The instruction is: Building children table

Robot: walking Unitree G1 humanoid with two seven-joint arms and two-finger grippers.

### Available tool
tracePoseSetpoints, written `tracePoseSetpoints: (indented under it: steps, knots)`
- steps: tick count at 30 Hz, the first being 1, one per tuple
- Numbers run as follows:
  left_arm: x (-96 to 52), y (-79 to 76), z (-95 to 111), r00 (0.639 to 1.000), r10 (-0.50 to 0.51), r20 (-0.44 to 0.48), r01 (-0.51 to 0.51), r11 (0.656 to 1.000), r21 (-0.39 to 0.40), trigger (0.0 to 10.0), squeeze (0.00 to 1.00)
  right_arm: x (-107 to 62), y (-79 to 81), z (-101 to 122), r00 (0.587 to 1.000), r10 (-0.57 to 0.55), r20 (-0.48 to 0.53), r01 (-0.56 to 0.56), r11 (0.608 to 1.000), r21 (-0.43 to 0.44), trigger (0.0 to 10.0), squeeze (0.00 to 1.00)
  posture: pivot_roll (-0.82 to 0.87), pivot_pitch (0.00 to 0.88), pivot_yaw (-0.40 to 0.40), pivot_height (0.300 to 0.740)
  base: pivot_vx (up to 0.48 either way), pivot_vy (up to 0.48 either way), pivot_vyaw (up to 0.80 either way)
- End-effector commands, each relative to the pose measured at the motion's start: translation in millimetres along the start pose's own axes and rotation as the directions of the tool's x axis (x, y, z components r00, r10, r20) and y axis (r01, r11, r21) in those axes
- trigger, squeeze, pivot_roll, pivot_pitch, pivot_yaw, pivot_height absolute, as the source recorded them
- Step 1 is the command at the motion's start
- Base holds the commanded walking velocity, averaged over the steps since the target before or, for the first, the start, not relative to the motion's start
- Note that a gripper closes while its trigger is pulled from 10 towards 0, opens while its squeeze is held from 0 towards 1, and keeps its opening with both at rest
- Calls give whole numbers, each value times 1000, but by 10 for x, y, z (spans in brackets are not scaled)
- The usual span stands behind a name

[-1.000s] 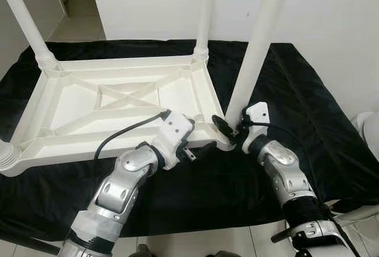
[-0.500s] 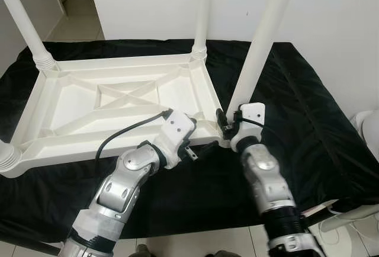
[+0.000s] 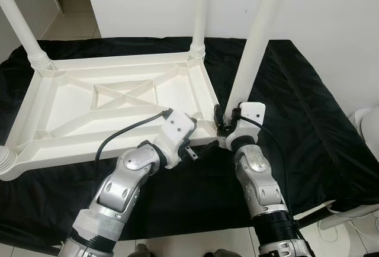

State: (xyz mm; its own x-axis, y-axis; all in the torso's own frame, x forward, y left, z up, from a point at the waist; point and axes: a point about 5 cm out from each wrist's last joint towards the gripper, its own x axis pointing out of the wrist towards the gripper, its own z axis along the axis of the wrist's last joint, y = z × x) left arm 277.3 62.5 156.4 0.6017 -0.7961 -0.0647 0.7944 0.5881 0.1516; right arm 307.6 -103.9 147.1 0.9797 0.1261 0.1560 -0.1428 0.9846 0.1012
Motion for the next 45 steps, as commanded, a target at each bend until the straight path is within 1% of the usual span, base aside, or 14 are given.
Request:
tracePoseSetpoints:
  steps: [1,5,6,7,15,22,23,24,28,29,36,41,42,45]
  knots:
    - [6,22,2,1000,6,-9,-6,1000,5,10000,0,-30,-41,28,1000,9,19,-9,1000,4,10000,1000,-57,41,4,740,0,0,0]
    - [-20,28,-2,1000,10,-14,-10,1000,8,10000,0,-72,-198,30,998,61,5,-61,998,-28,10000,1000,-55,39,2,740,0,0,0]
    - [-23,31,-4,1000,12,-15,-12,1000,9,10000,0,-82,-232,27,996,89,-1,-89,995,-51,10000,631,-55,38,1,740,0,0,0]
    - [-23,31,-5,1000,11,-16,-11,1000,9,10000,0,-93,-272,16,991,135,-12,-135,989,-65,10000,0,-55,37,2,740,0,0,0]
    - [-15,28,3,1000,4,-16,-4,1000,15,10000,0,-110,-365,-13,966,254,-35,-257,959,-124,10000,0,-58,35,3,740,0,0,0]
    - [34,5,53,1000,-26,-2,26,999,23,10000,0,59,-422,-48,884,451,-122,-467,861,-202,10000,0,-65,29,12,740,0,0,0]
    - [34,5,53,1000,-26,-2,26,999,23,10000,0,59,-422,-48,884,451,-122,-467,861,-202,10000,0,-65,29,12,740,0,0,0]
    - [39,4,57,1000,-27,-2,27,999,25,10000,0,75,-414,-64,877,461,-135,-480,853,-204,7882,0,-64,28,11,740,0,0,0]
    - [41,4,60,1000,-27,-1,27,999,26,10000,0,85,-409,-76,872,467,-144,-488,848,-205,7882,0,-64,28,11,740,0,0,0]
    - [44,4,68,1000,-24,2,24,999,26,10000,0,85,-409,-92,862,483,-155,-506,840,-195,0,0,-55,26,1,740,0,0,0]
    - [40,-8,69,1000,-18,7,18,1000,19,10000,0,45,-479,-163,842,501,-198,-534,826,-181,0,0,-57,28,-5,740,0,0,0]
    - [45,-24,64,1000,-21,6,21,1000,16,10000,0,50,-525,-190,850,488,-199,-521,835,-179,0,0,-60,32,-5,740,0,0,0]
    - [45,-26,58,1000,-22,4,22,1000,17,10000,0,57,-536,-195,862,468,-194,-499,850,-168,10000,0,-62,36,-4,740,0,0,0]
    - [39,-24,43,1000,-20,-2,20,1000,18,10000,0,58,-530,-195,902,396,-174,-421,895,-148,10000,0,-64,39,-3,740,0,0,0]
